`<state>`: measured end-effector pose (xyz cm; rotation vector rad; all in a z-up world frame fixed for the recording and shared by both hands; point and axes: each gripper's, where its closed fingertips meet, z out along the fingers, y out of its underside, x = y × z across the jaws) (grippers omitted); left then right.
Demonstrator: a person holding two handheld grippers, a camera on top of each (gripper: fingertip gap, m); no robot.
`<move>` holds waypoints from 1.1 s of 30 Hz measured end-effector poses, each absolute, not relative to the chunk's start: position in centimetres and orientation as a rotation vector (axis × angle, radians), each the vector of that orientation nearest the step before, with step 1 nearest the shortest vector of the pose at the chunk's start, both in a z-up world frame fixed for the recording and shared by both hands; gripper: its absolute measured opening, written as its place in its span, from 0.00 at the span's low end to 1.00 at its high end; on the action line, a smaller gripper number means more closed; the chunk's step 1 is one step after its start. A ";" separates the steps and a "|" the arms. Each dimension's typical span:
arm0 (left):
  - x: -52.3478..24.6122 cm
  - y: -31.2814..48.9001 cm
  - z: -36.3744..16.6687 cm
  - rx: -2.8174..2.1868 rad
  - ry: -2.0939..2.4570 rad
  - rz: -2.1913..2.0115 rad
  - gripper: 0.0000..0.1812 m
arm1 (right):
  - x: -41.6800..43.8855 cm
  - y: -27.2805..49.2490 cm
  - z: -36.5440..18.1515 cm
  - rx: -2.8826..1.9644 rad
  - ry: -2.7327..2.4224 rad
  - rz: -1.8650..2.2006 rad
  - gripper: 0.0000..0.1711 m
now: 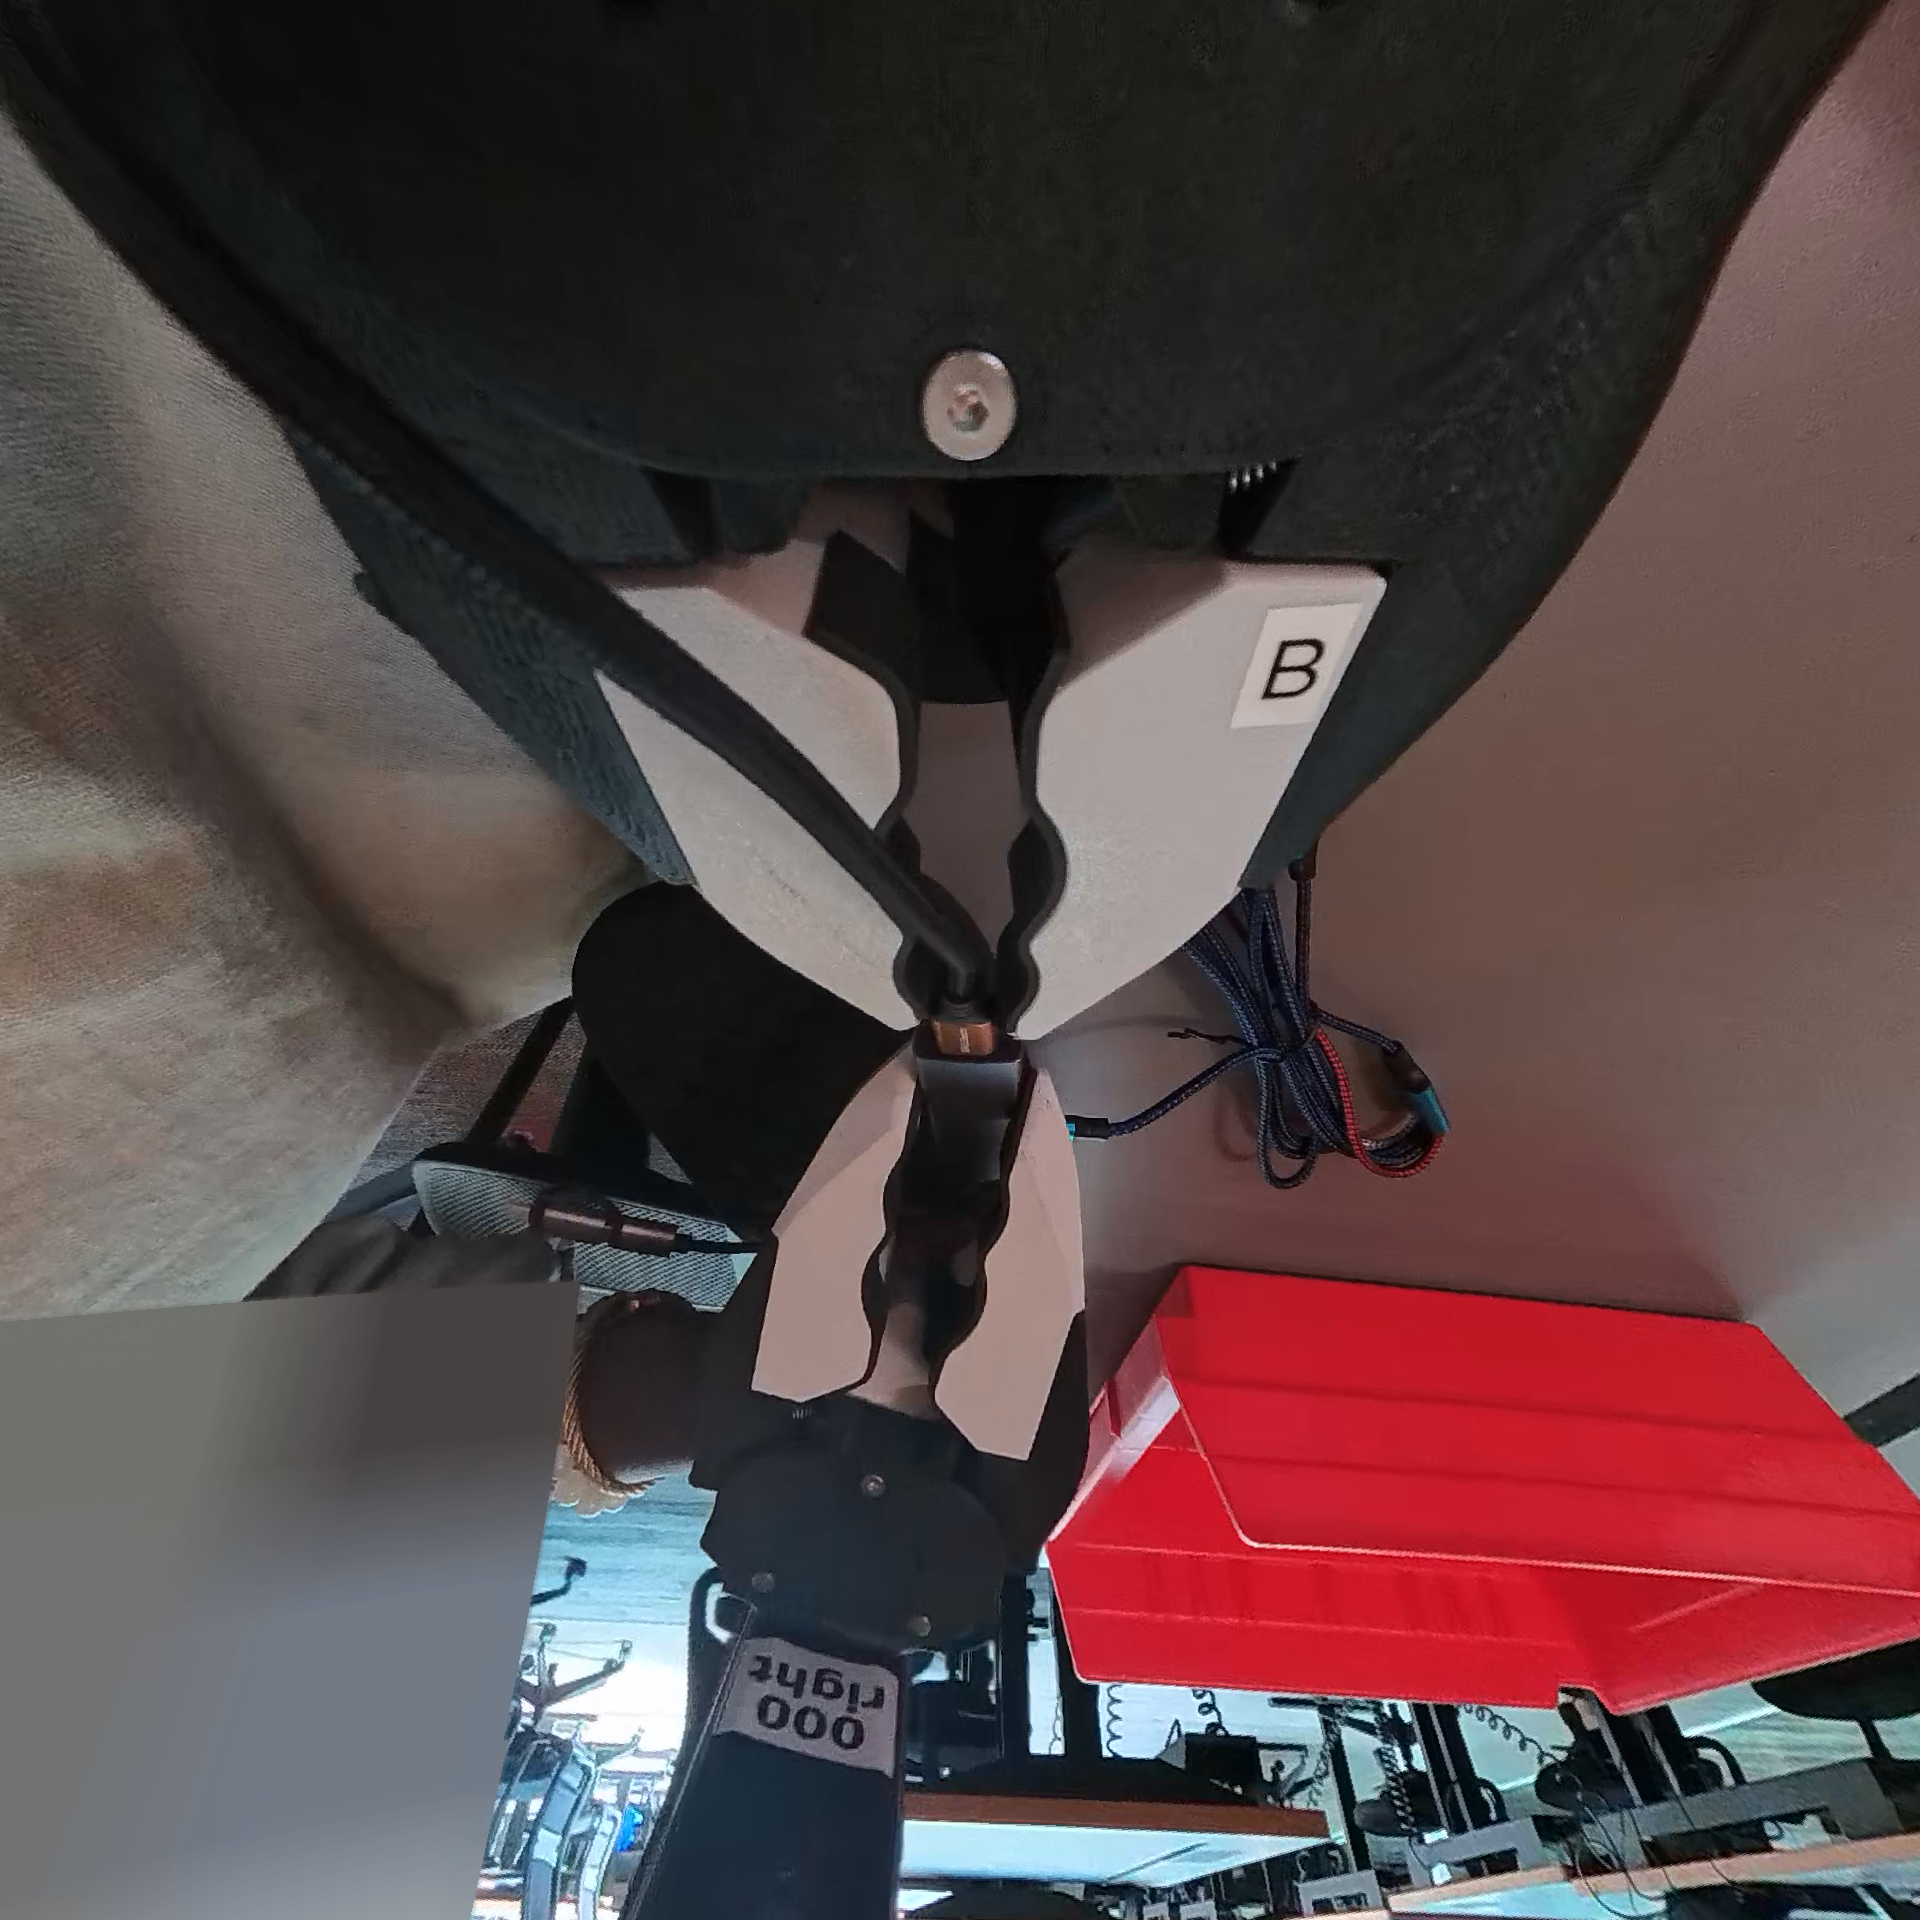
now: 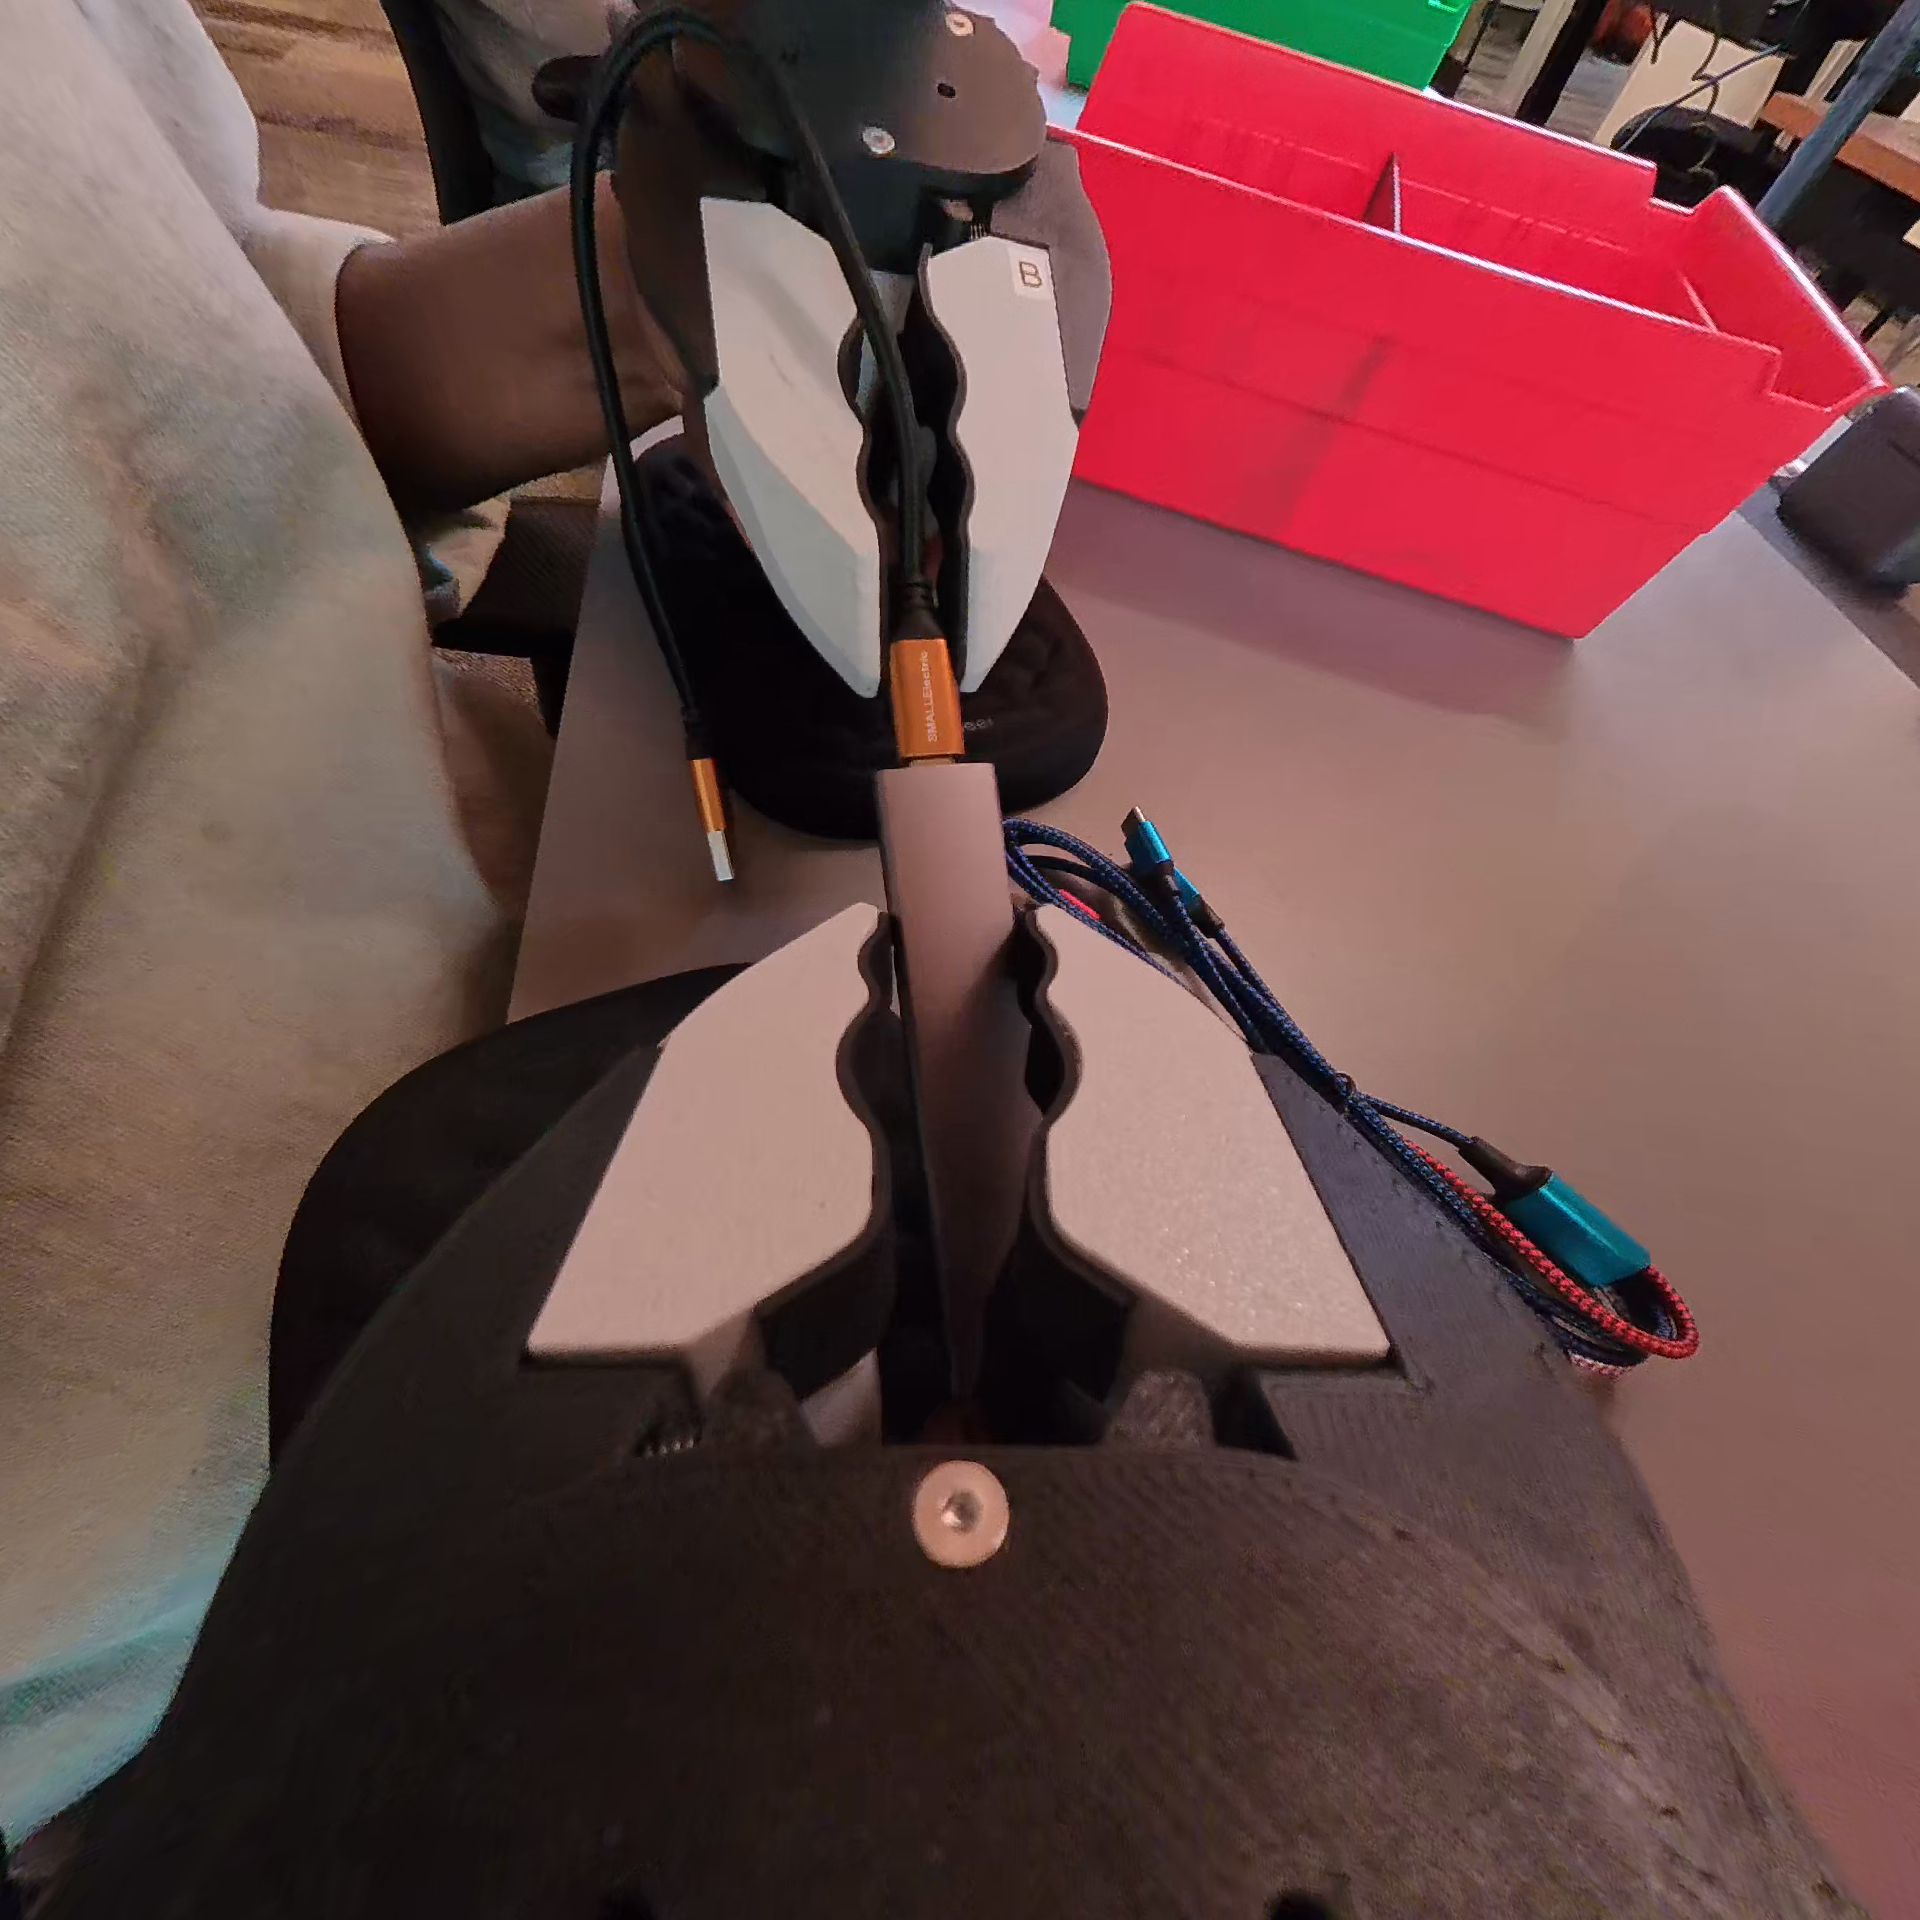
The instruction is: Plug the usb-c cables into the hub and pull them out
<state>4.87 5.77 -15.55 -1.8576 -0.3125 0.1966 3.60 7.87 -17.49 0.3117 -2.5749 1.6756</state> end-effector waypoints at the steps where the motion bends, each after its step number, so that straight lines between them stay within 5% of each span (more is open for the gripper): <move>1: 4.8 5.8 -15.6 -1.855 -0.314 0.204 0.07 | 3.6 7.9 -17.3 0.305 -2.568 1.692 0.12; 10: 4.8 5.9 -14.9 -1.810 -0.299 0.189 0.07 | 3.8 7.6 -16.6 0.327 -2.543 1.731 0.13; 13: 5.0 5.6 -13.6 -1.727 -0.275 0.140 0.29 | 4.2 6.9 -14.8 0.361 -2.453 1.806 0.12; 15: 4.8 4.6 -11.3 -1.556 -0.261 0.205 0.34 | 3.6 6.8 -13.6 0.368 -2.378 1.776 0.12; 22: 1.0 -2.2 -7.9 -1.185 -0.486 0.686 0.34 | 2.3 6.5 -5.4 0.376 -2.084 1.857 0.12; 33: 0.8 -4.7 -6.9 -1.056 -0.549 0.781 0.29 | -6.5 13.9 11.0 -0.055 -1.465 1.974 0.12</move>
